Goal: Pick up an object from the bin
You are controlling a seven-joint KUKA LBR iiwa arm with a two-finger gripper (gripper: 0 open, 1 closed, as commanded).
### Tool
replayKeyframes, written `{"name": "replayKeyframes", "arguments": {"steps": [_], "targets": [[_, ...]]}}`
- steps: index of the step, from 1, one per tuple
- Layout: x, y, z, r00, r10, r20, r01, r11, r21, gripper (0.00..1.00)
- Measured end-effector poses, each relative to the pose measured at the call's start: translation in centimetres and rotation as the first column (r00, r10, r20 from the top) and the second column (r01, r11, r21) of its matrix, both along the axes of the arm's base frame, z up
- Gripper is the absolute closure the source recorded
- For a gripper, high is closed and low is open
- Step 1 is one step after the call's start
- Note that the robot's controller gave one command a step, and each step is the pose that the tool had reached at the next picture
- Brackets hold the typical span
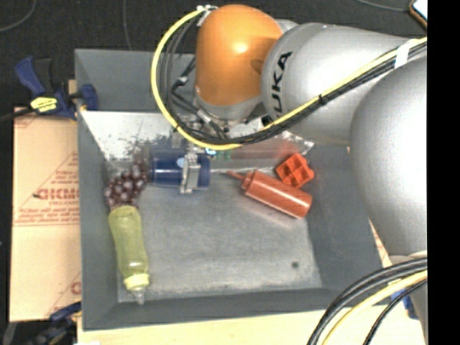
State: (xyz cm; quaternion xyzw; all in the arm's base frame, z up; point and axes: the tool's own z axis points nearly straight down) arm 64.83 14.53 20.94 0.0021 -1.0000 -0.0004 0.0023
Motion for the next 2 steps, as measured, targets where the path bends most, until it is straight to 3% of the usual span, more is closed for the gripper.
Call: {"name": "replayKeyframes", "arguments": {"steps": [1, 2], "targets": [[0.1, -0.1, 0.5, 1.0, -0.004, 0.006, 0.004, 1.0, 0.001, 0.0], [0.9, -2.2, -11.5, 0.999, 0.003, 0.037, -0.003, 1.0, 0.012, 0.0]]}}
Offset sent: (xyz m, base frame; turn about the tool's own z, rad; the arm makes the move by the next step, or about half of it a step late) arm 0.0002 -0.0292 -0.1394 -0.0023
